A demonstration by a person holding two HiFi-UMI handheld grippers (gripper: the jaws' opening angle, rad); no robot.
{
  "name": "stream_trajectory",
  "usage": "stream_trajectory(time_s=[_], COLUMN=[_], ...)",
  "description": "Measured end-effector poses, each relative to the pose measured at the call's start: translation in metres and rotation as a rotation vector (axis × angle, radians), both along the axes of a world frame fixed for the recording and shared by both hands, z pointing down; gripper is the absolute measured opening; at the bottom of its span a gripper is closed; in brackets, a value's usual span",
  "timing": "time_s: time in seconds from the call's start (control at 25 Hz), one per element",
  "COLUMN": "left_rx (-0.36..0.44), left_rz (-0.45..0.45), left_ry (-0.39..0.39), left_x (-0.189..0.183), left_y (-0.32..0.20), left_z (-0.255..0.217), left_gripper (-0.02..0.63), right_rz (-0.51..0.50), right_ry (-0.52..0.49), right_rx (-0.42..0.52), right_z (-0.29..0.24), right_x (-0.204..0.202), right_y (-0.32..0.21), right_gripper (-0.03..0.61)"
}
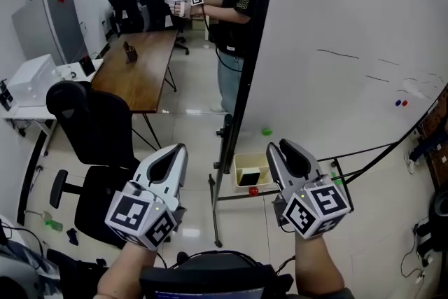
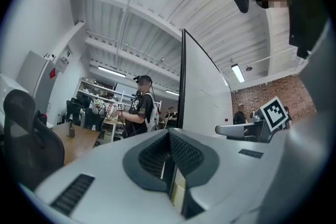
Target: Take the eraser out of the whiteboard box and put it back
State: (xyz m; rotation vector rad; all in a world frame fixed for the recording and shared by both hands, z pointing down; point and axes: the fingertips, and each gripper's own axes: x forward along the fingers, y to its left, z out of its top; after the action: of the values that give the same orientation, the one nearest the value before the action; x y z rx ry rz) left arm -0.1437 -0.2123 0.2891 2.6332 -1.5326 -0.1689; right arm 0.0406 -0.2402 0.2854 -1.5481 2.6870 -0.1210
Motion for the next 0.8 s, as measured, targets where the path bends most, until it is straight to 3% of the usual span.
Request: stream_trajectory(time_s=[0.28,0.8], left_rx=[-0.031,-0.200], left_rz=[-0.012,-0.041], left_ry=[0.013,-0.004], left_x=[-0.003,0.015], left_y=[-0.021,-0.048], left_z=[0.015,0.100], left_gripper=[0.032,0.032], right_rz=[0.031,0.081], right_ry=[0.016,0.120], right_rx=[-0.055,-0.255], right_z=[0.027,0.148], right_x=[-0.005,-0.004], right_y=[-0.026,-0.051], right_gripper=[0.216,0.272])
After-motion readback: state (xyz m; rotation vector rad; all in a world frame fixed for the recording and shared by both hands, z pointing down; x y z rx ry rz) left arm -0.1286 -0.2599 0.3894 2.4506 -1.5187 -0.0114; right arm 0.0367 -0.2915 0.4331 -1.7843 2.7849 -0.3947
